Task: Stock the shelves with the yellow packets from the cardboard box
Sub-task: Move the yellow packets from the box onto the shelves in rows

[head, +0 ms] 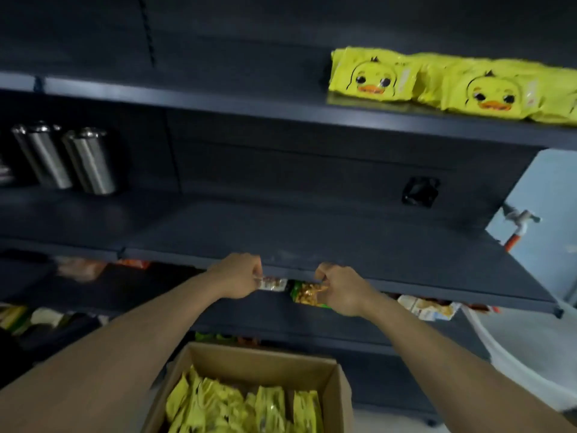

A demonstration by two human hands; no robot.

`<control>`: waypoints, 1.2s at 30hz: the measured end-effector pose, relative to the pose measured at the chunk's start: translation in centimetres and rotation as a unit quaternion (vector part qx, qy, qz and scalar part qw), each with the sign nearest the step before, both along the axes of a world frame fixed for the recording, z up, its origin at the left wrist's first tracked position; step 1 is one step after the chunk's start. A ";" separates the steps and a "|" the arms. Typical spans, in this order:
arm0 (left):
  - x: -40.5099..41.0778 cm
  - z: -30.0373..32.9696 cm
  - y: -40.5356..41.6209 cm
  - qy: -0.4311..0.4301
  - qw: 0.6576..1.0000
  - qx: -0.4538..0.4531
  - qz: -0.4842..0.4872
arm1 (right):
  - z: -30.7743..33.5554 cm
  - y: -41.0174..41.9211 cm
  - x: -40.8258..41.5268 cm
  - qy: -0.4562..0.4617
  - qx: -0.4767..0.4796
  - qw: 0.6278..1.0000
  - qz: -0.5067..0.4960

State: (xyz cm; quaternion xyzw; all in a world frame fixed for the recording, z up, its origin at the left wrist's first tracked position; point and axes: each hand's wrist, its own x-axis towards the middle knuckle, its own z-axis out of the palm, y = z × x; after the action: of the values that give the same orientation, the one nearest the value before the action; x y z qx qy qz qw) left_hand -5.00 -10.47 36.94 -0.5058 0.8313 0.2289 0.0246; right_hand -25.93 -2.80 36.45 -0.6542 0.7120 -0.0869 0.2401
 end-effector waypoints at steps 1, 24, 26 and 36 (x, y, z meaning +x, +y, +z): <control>0.2 -1.5 0.4 -0.010 1.000 0.018 0.003 | -1.6 0.3 0.0 -0.006 0.018 1.000 0.005; 6.1 -27.4 5.9 -0.063 0.963 0.248 0.082 | -26.6 6.0 2.0 -0.042 0.281 0.959 -0.013; 6.3 -29.3 5.4 -0.071 0.959 0.264 0.073 | -28.7 5.9 2.6 -0.043 0.295 0.954 -0.022; 5.8 -39.7 1.0 -0.078 0.963 0.255 0.037 | -40.5 2.8 6.0 -0.081 0.310 0.940 -0.113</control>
State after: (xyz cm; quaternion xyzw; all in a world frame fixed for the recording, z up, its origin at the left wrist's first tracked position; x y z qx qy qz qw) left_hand 0.79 -9.51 -2.78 -0.5295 0.7216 0.3942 0.2087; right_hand -19.94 -0.03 -4.05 -0.4536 0.7509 0.0596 0.4763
